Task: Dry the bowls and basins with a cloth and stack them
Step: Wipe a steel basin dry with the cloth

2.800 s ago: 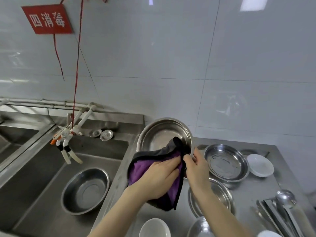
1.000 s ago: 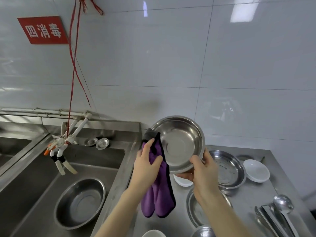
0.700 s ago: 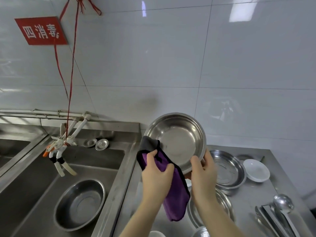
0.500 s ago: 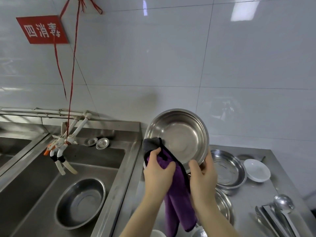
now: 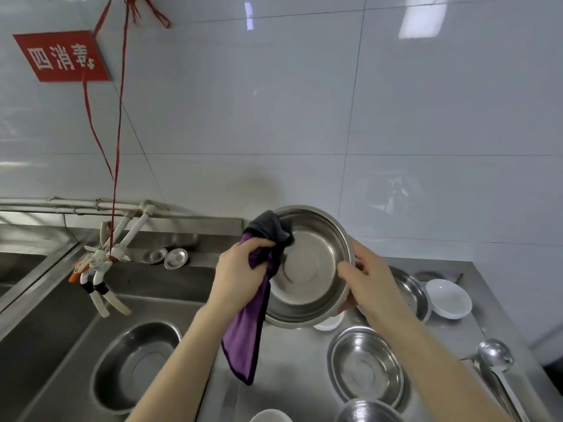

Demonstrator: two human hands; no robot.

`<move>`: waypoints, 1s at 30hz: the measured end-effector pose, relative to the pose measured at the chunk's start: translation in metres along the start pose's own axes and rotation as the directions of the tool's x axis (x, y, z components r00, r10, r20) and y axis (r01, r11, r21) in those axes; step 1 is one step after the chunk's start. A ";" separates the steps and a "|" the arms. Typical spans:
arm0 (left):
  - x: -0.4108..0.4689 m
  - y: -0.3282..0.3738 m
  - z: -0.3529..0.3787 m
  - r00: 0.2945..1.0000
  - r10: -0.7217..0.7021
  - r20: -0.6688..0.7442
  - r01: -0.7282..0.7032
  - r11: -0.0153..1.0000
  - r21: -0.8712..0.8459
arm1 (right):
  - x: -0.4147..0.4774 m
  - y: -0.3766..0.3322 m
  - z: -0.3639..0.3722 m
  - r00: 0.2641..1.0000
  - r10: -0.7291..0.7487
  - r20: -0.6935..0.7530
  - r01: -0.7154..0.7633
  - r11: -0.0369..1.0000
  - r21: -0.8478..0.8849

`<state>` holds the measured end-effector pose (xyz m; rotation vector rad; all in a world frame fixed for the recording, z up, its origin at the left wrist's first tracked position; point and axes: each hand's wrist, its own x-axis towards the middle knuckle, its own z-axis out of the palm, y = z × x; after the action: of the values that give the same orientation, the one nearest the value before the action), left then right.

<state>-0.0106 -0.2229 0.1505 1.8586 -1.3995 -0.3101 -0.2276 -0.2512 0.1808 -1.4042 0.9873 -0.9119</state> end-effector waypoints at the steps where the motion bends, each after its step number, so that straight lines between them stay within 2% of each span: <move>1: -0.006 0.004 0.003 0.996 -0.065 -0.062 0.062 0.997 -0.047 | 0.002 0.005 0.006 0.999 -0.022 -0.045 0.022 1.000 0.008; 3: -0.024 0.012 0.013 0.974 -0.194 -0.115 0.175 0.972 -0.156 | 0.005 0.015 0.016 0.991 -0.060 -0.123 0.062 0.998 0.015; 6: -0.051 0.027 0.031 0.931 -0.360 -0.057 0.314 0.871 -0.377 | 0.005 0.030 0.033 0.957 -0.129 -0.261 0.123 0.992 -0.042; 8: -0.058 0.029 0.038 0.921 -0.390 -0.016 0.342 0.825 -0.449 | 0.002 0.035 0.039 0.940 -0.139 -0.312 0.134 0.990 -0.036; 10: -0.051 0.023 0.035 0.939 -0.343 -0.019 0.308 0.865 -0.396 | -0.002 0.034 0.037 0.952 -0.127 -0.280 0.125 0.992 -0.027; 14: -0.032 0.005 0.015 0.986 -0.168 -0.014 0.163 0.970 -0.183 | -0.002 0.014 0.014 0.997 -0.002 -0.076 0.007 0.997 0.071; 17: -0.015 -0.004 0.003 0.999 -0.006 0.033 0.008 0.999 -0.038 | 0.001 -0.003 -0.009 0.995 0.073 0.073 -0.069 0.996 -0.051; 21: 0.000 -0.009 -0.008 0.958 0.126 0.258 -0.151 0.985 0.079 | 0.012 -0.017 -0.033 0.952 0.196 0.236 -0.147 0.967 -0.208; 23: 0.002 -0.006 -0.007 0.960 0.128 0.248 -0.151 0.986 0.073 | 0.015 -0.021 -0.033 0.955 0.177 0.238 -0.125 0.967 -0.220; 25: 0.000 -0.004 -0.002 0.987 0.082 0.139 -0.087 0.996 0.028 | 0.016 -0.018 -0.025 0.976 0.121 0.183 -0.083 0.976 -0.202; 27: -0.007 -0.005 0.006 0.999 -0.006 0.049 0.008 1.000 -0.030 | 0.014 -0.011 -0.017 0.989 0.071 0.128 -0.048 0.983 -0.179; 30: -0.028 -0.013 0.023 0.989 -0.145 0.037 0.148 0.984 -0.097 | 0.009 0.003 -0.008 0.997 0.038 0.065 -0.030 0.991 -0.128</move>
<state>-0.0255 -0.2064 0.1184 1.8845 -1.2458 -0.4744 -0.2324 -0.2623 0.1780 -1.5110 1.0299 -0.7823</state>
